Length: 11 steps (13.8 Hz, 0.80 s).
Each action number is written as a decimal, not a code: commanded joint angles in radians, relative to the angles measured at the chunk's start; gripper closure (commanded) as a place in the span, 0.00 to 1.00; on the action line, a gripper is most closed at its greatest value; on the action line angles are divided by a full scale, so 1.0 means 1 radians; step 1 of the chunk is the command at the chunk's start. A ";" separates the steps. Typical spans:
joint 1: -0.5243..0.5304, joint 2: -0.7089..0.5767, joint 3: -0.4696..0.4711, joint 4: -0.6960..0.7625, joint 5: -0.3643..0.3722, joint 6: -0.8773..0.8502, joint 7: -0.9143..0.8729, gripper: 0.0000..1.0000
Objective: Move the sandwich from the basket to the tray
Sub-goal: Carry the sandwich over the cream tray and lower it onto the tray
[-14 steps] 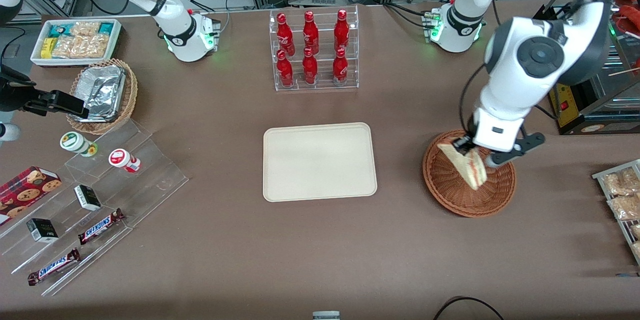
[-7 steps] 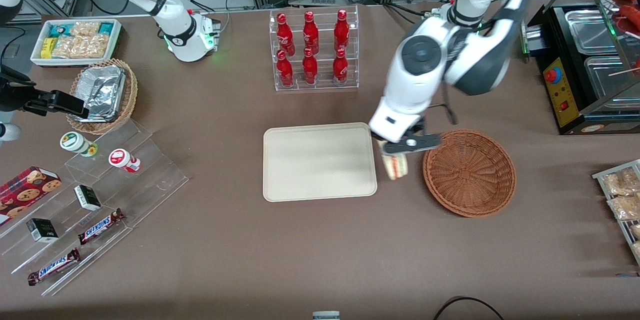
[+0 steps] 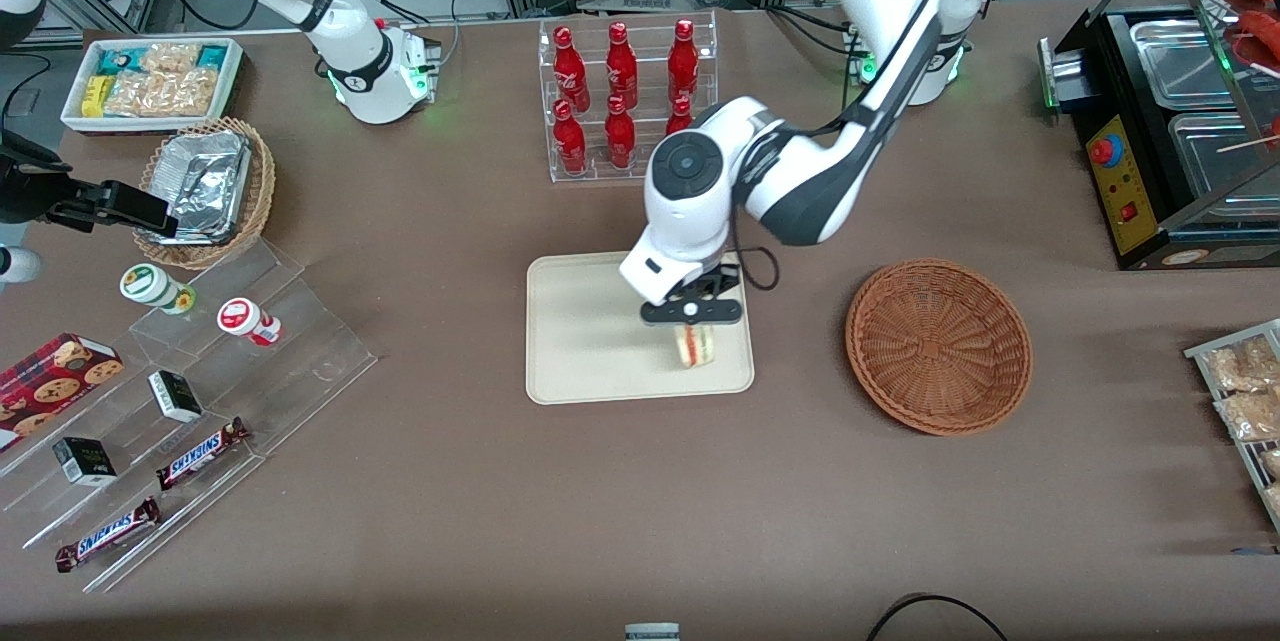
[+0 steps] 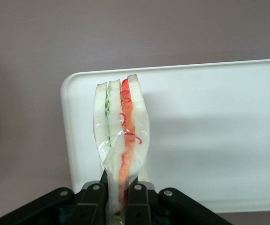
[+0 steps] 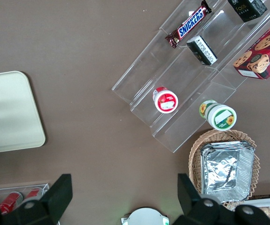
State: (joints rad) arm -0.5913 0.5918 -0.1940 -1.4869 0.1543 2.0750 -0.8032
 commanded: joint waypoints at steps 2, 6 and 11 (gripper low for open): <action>-0.054 0.112 0.015 0.068 0.066 0.103 -0.022 1.00; -0.077 0.161 0.015 0.065 0.076 0.184 -0.022 1.00; -0.102 0.189 0.016 0.066 0.077 0.194 -0.047 1.00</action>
State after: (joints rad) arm -0.6662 0.7596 -0.1926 -1.4546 0.2109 2.2664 -0.8128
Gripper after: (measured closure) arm 0.846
